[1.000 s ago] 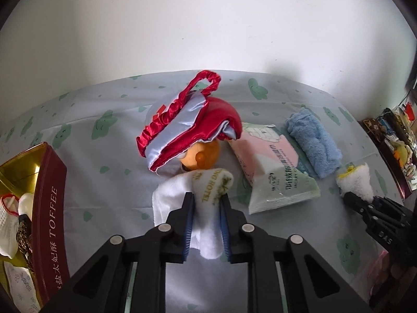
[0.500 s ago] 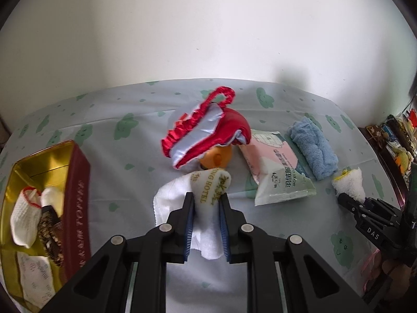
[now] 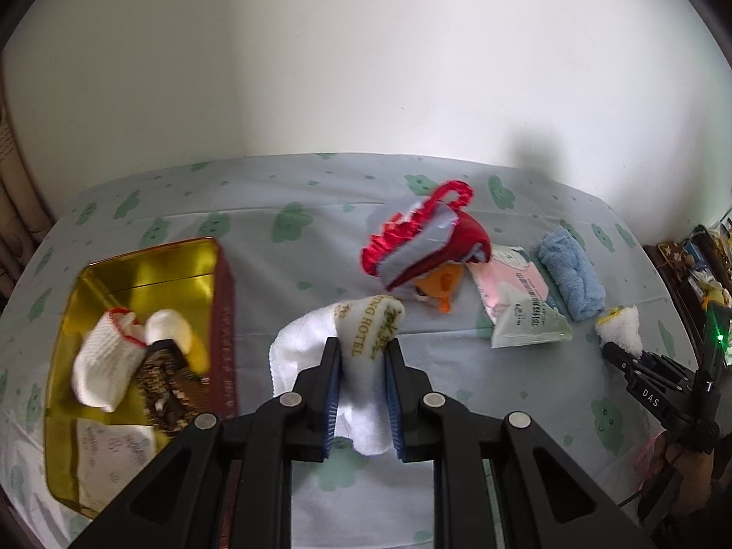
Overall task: Organize soft objects
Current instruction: 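Release the towel into the gold tin with the left gripper while the right holds the mitt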
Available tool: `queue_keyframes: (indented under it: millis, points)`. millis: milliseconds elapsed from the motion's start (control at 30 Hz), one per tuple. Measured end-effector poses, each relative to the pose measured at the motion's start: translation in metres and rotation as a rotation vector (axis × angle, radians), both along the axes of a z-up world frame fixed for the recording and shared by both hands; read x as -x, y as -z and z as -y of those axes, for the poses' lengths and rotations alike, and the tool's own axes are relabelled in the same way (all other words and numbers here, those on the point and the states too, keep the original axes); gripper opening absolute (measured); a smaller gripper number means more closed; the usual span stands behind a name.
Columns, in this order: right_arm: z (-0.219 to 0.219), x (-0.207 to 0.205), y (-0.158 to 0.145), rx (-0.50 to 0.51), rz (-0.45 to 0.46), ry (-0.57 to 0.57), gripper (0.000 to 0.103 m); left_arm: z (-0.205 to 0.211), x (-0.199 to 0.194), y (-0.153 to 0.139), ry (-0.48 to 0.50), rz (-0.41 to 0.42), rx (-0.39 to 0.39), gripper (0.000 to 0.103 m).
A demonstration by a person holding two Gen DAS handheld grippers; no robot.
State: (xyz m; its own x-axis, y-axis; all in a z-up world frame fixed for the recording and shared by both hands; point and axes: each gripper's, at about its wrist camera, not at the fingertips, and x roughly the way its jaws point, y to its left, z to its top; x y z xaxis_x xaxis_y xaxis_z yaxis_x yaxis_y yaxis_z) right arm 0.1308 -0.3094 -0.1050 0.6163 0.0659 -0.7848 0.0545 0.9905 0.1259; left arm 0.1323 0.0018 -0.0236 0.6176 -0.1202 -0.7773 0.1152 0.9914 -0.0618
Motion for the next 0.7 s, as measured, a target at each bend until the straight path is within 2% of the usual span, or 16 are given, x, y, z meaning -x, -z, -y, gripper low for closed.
queue_keyframes:
  millis: [333, 700]
  points:
    - [0.0, 0.0, 0.0, 0.001, 0.0, 0.0, 0.027, -0.056, 0.009, -0.016, -0.087, 0.036, -0.04, 0.018]
    - [-0.001, 0.0, 0.001, 0.004, -0.001, 0.0, 0.027, -0.116, 0.01, -0.013, -0.212, 0.031, -0.088, 0.018]
